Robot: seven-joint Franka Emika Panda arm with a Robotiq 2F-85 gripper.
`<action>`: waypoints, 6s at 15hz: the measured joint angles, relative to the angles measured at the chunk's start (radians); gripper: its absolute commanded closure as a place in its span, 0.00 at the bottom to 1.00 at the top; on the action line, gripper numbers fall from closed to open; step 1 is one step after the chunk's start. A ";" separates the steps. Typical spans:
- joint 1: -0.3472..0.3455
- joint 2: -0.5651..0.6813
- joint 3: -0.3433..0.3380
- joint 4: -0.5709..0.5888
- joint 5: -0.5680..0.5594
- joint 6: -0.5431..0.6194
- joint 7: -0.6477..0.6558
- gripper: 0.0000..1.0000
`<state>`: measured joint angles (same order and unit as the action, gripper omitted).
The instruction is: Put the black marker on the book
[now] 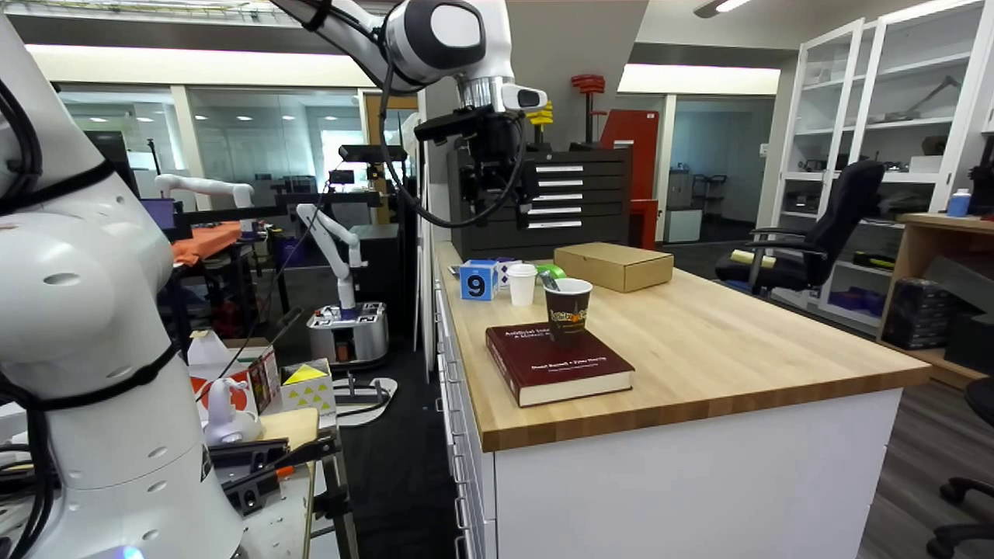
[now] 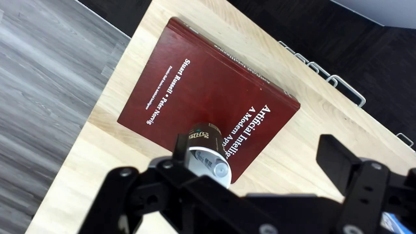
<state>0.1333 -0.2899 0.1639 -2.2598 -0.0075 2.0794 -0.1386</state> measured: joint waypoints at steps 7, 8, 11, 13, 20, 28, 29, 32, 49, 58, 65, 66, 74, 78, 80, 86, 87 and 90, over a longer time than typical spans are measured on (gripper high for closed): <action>0.000 0.019 -0.001 0.000 0.001 0.033 0.002 0.00; 0.000 0.028 -0.001 0.001 0.001 0.049 0.005 0.00; 0.000 0.063 0.000 0.008 0.000 0.096 0.023 0.00; 0.000 0.089 0.001 0.021 -0.005 0.113 0.033 0.00; 0.000 0.215 0.009 0.117 -0.053 0.119 0.105 0.00; 0.000 0.342 0.006 0.200 -0.063 0.119 0.152 0.00; 0.000 0.354 0.005 0.204 -0.063 0.119 0.155 0.00; 0.000 0.384 0.001 0.213 -0.064 0.119 0.158 0.00; 0.000 0.439 -0.014 0.251 -0.073 0.119 0.158 0.95; 0.017 0.405 -0.010 0.256 -0.074 0.119 0.158 0.94; 0.024 0.244 -0.007 0.219 -0.076 0.114 0.158 0.94; 0.023 0.221 -0.008 0.211 -0.080 0.114 0.159 0.94; -0.030 0.132 -0.036 0.153 -0.125 0.114 0.206 0.94; -0.062 0.134 -0.047 0.124 -0.173 0.115 0.259 0.94; -0.071 0.139 -0.048 0.108 -0.193 0.115 0.287 0.94; -0.073 0.185 -0.052 0.065 -0.206 0.116 0.336 0.94; -0.073 0.197 -0.052 0.060 -0.206 0.116 0.342 0.94; -0.072 0.235 -0.052 0.052 -0.206 0.116 0.354 0.94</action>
<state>0.0612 -0.0552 0.1124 -2.2082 -0.2136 2.1953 0.2158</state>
